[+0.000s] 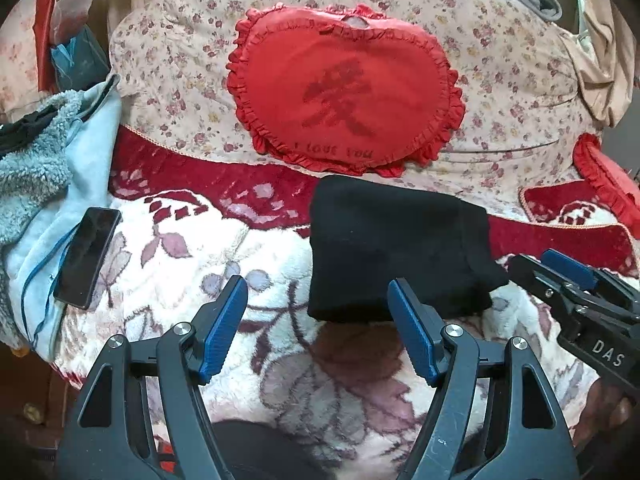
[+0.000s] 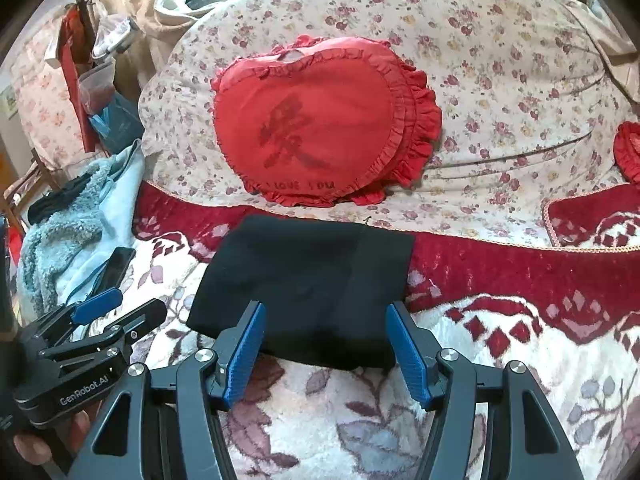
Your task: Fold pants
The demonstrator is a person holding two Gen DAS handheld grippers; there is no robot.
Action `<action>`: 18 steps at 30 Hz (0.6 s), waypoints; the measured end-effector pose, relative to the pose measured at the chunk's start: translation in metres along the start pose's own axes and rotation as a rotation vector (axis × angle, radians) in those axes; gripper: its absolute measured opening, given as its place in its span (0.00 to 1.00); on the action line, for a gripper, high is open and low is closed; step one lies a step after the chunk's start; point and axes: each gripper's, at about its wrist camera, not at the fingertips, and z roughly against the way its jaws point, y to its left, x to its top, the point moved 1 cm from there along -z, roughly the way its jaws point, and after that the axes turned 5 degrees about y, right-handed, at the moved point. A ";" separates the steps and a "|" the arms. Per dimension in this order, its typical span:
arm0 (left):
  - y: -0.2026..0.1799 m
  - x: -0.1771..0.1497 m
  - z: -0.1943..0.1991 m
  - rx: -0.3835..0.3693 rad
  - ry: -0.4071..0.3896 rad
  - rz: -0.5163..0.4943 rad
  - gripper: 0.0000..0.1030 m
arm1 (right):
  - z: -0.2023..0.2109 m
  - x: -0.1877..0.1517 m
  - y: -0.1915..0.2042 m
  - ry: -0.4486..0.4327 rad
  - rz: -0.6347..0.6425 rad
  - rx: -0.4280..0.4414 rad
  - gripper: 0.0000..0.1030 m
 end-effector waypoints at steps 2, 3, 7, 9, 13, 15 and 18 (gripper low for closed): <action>-0.001 -0.003 0.009 0.001 -0.017 -0.002 0.71 | 0.005 -0.002 0.001 -0.004 0.000 -0.007 0.59; -0.001 -0.003 0.012 0.000 -0.023 -0.002 0.71 | 0.008 -0.003 0.001 -0.007 -0.001 -0.010 0.59; -0.001 -0.008 0.029 -0.008 -0.050 -0.005 0.71 | 0.023 -0.006 0.004 -0.020 -0.006 -0.016 0.59; -0.003 -0.011 0.038 -0.006 -0.065 -0.010 0.71 | 0.030 -0.007 0.006 -0.026 -0.004 -0.016 0.59; -0.006 -0.017 0.063 0.003 -0.113 -0.024 0.71 | 0.048 -0.011 0.013 -0.049 0.009 -0.015 0.59; -0.006 -0.019 0.076 0.004 -0.139 -0.029 0.71 | 0.057 -0.013 0.015 -0.062 0.012 -0.015 0.59; -0.007 -0.024 0.097 0.018 -0.186 -0.035 0.71 | 0.070 -0.016 0.020 -0.082 0.015 -0.011 0.59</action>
